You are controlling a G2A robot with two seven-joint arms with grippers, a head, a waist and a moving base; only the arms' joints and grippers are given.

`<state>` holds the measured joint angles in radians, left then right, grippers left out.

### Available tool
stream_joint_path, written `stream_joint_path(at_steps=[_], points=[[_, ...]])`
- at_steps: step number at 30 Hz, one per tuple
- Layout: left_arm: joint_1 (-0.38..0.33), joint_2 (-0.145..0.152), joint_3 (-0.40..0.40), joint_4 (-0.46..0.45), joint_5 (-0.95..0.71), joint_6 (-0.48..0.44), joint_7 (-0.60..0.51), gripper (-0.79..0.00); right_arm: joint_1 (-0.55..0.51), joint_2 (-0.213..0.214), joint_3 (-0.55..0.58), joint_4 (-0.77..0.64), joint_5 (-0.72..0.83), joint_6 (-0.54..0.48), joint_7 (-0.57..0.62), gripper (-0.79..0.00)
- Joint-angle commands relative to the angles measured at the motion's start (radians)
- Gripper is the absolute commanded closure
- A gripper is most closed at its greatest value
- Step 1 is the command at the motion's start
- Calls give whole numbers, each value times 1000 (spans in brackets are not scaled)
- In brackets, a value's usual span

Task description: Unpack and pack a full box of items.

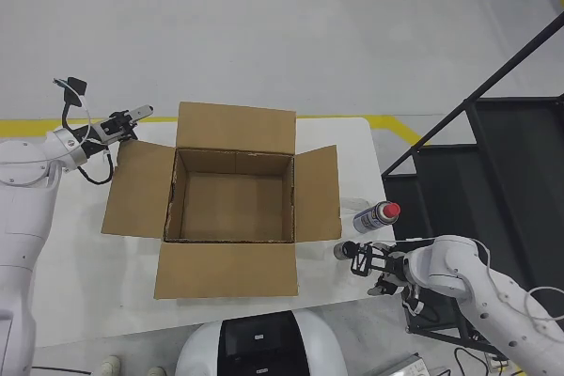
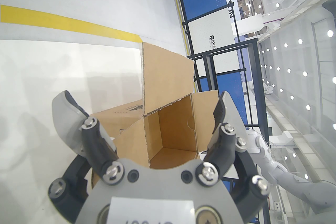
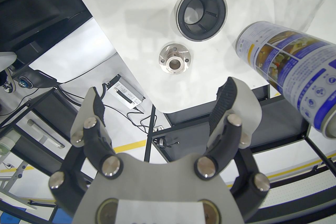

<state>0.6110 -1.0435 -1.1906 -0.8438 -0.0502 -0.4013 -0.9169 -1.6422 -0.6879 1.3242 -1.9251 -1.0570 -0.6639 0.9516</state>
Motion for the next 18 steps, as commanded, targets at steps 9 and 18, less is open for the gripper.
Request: stream_joint_path(at_steps=[9, 18], points=[[0, 0, 0, 0, -1, 0, 0, -785, 0, 0, 0, 0, 0, 0, 0, -785], [0, 0, 0, 0, -1, 0, 0, -785, 72, -15, -69, 84, -13, -31, -66, -785]])
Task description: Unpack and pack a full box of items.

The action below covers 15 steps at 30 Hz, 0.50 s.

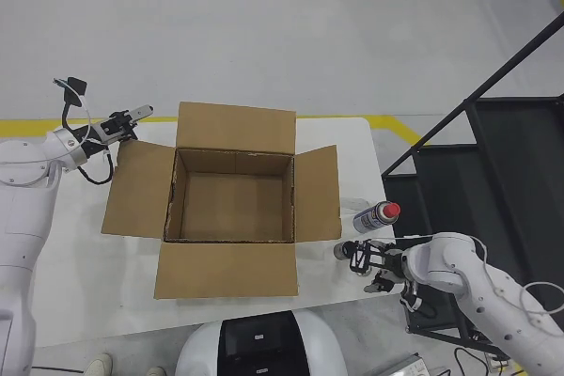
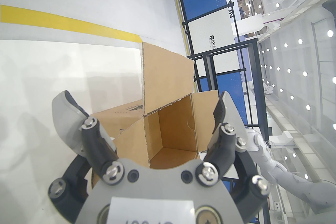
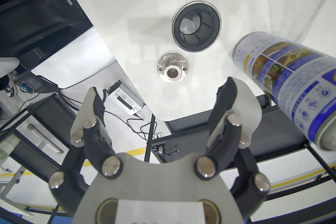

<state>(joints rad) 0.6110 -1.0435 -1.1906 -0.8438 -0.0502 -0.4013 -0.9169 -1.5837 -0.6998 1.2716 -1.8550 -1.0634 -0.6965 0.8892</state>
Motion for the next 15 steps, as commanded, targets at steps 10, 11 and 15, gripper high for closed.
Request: stream_joint_path(at_steps=[10, 11, 15], points=[[0, 0, 0, 0, -1, 0, 0, -785, 113, -34, -134, 151, -40, 23, -37, -508], [0, 0, 0, 0, -1, 0, 0, -785, 120, -37, -143, 162, -44, 27, -36, -545], [0, 0, 0, 0, -1, 0, 0, -785, 148, -47, -169, 199, -56, 52, -46, -616]])
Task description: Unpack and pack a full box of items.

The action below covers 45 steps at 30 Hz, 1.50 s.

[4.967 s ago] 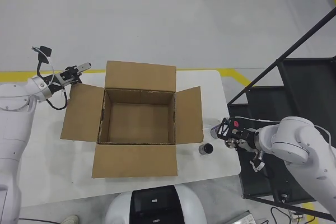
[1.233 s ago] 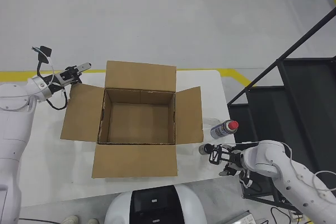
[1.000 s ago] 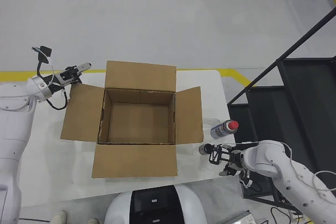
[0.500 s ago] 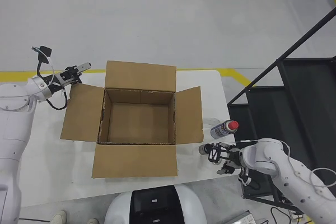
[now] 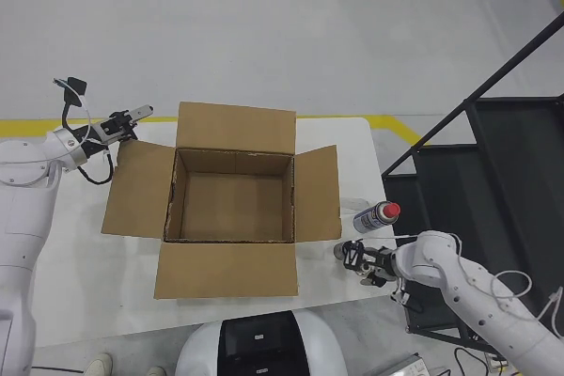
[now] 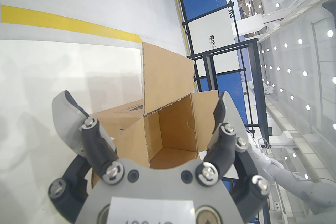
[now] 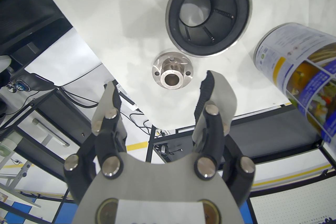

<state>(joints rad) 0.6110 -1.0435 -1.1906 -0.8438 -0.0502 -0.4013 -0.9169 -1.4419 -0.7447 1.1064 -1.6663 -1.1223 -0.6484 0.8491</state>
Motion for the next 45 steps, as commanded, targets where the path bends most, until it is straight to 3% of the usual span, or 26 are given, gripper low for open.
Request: stream_joint_path(at_steps=[1, 7, 12, 13, 15, 26, 29, 30, 31, 39, 45], points=[[0, 0, 0, 0, -1, 0, 0, -785, 11, -4, -8, 19, -1, 8, -7, -613], [0, 0, 0, 0, -1, 0, 0, -785, 31, -14, -33, 59, -19, 35, -18, -573], [0, 0, 0, 0, -1, 0, 0, -785, 44, -24, -54, 91, -33, 57, -34, -462], [0, 0, 0, 0, -1, 0, 0, -785, 46, -26, -57, 97, -33, 64, -38, -391], [0, 0, 0, 0, -1, 0, 0, -785, 49, -29, -63, 107, -34, 70, -46, -363], [0, 0, 0, 0, -1, 0, 0, -785, 62, -45, -95, 127, -68, 111, -51, -323], [0, 0, 0, 0, -1, 0, 0, -785, 65, -48, -99, 129, -72, 121, -50, -188], [0, 0, 0, 0, -1, 0, 0, -785, 65, -49, -99, 129, -75, 123, -51, -46], [0, 0, 0, 0, -1, 0, 0, -785, 65, -50, -100, 129, -77, 126, -50, 0], [0, 0, 0, 0, -1, 0, 0, -785, 28, -44, -74, 90, -107, 144, -42, 0], [0, 0, 0, 0, -1, 0, 0, -785, -94, -9, 30, -37, -135, 116, -26, 0]])
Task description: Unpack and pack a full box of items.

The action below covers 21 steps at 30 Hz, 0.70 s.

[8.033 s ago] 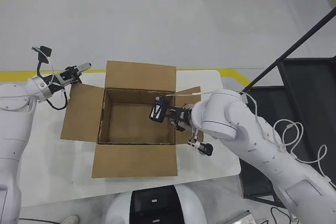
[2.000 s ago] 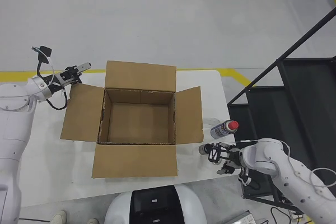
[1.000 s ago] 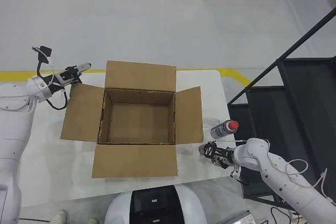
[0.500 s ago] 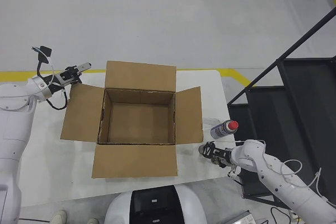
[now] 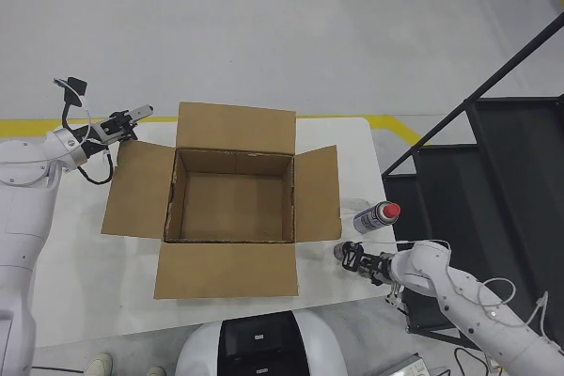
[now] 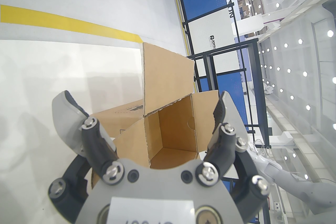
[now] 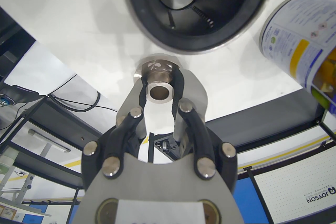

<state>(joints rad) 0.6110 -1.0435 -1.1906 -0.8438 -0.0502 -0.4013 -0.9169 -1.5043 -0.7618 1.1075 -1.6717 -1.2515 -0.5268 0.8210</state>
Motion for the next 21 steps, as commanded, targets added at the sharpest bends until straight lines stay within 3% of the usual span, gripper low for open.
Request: stream_joint_path(at_steps=[1, 12, 21], points=[[0, 0, 0, 0, -1, 0, 0, -785, -61, 16, 57, -61, -2, -14, -1, 0], [0, 0, 0, 0, -1, 0, 0, -785, -381, 82, 434, -422, 150, -178, -1, 0], [0, 0, 0, 0, -1, 0, 0, -785, -486, 88, 573, -579, 191, -174, 10, 0]])
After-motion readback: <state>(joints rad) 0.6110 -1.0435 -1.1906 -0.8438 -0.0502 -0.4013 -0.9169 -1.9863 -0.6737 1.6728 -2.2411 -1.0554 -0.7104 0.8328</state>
